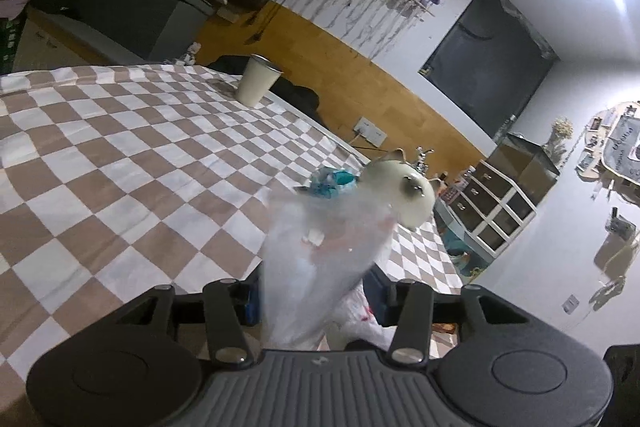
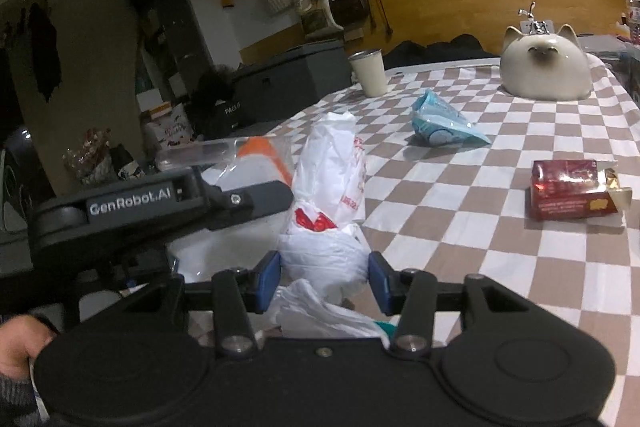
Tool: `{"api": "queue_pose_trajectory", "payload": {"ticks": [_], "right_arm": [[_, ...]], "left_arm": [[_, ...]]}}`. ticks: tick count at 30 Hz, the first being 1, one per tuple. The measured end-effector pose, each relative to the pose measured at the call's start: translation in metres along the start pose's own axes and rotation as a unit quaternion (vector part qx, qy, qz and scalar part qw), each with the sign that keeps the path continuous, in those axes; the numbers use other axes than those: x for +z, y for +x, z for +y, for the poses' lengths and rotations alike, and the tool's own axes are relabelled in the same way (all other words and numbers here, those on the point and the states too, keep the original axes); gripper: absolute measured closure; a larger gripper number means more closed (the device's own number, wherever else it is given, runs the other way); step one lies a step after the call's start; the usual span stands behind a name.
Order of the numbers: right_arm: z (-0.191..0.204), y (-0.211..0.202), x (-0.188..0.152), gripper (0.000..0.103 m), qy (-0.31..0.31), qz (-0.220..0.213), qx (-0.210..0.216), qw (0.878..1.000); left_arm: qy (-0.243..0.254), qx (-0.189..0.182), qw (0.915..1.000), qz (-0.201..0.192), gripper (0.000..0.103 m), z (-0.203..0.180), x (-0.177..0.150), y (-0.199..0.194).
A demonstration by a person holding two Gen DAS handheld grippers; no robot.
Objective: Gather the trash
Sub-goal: 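Grasp the clear zip bag with the left gripper while the right grasps the white bag, then carry the clear bag with the left gripper while the right carries the white bag to the wastebasket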
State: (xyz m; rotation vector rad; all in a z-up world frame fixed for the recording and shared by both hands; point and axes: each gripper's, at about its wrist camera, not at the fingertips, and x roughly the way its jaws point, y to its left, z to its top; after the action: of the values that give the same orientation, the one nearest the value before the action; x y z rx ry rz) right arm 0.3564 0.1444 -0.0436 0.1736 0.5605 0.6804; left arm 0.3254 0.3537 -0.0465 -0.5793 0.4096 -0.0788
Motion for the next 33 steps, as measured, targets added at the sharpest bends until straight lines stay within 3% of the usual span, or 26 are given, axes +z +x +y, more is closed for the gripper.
{"api": "queue_pose_trajectory", "payload": {"ticks": [2, 8, 15, 24, 33], "right_arm": [[0.0, 0.001, -0.001, 0.054, 0.0, 0.003, -0.002, 1.0], [-0.002, -0.001, -0.002, 0.054, 0.004, 0.004, -0.011, 1.0], [-0.009, -0.015, -0.003, 0.054, 0.015, -0.004, -0.03, 0.999], [-0.014, -0.043, -0.01, 0.055, 0.005, -0.006, -0.059, 0.998], [-0.021, -0.081, -0.014, 0.055, 0.001, -0.006, -0.076, 0.997]], "left_arm": [[0.008, 0.012, 0.9999, 0.0, 0.061, -0.001, 0.0, 0.0], [0.058, 0.04, 0.9975, 0.001, 0.067, -0.01, -0.003, -0.002], [0.111, 0.06, 0.992, -0.002, 0.068, -0.023, -0.012, -0.005], [0.19, 0.096, 0.9771, 0.0, 0.069, -0.057, -0.036, -0.015], [0.212, 0.112, 0.971, 0.0, 0.07, -0.086, -0.045, -0.054]]}}
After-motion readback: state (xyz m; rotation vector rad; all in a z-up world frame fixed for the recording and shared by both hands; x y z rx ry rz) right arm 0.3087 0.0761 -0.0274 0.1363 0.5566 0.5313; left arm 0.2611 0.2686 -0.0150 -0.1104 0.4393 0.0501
